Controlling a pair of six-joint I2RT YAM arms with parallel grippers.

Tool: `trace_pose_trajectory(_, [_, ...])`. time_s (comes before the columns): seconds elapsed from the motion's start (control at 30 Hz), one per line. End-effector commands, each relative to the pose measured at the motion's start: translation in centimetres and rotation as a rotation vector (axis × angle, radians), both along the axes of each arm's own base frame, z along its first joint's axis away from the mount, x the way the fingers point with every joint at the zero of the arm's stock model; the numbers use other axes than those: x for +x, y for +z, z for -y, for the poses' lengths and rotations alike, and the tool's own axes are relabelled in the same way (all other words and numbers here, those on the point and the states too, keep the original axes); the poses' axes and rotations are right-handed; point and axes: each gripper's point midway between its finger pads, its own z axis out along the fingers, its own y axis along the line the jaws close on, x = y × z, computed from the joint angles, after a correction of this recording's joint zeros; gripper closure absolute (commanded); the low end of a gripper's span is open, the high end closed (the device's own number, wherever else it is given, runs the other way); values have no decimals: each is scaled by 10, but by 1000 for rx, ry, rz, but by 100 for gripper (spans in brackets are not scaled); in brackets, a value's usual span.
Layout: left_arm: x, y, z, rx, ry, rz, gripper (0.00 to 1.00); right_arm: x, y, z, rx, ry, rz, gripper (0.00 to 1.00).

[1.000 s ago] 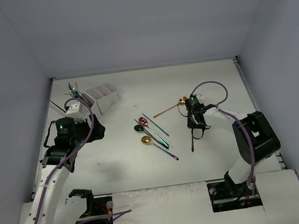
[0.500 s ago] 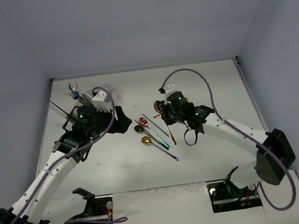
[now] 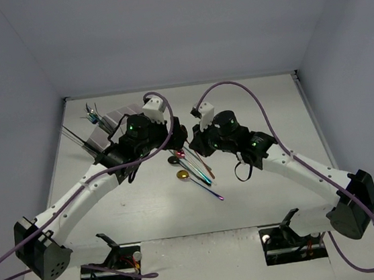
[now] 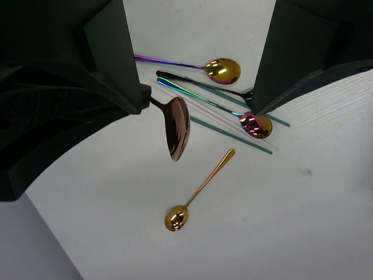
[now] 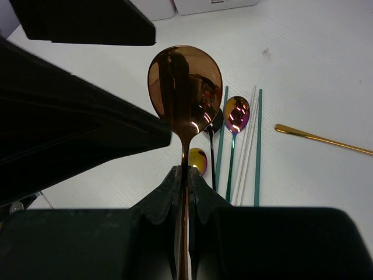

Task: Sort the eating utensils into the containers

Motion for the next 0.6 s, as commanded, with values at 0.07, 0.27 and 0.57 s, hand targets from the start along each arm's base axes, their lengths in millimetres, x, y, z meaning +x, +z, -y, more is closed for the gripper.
trace_pose_trajectory(0.07, [17, 42, 17, -74, 16, 113, 41, 0, 58, -15, 132, 67, 137, 100])
trace_pose_trajectory(0.27, [17, 43, 25, -88, 6, 124, 86, 1, 56, -17, 136, 70, 134, 100])
trace_pose_trajectory(0.57, [25, 48, 3, -12, 85, 185, 100, 6, 56, -15, 136, 38, 142, 47])
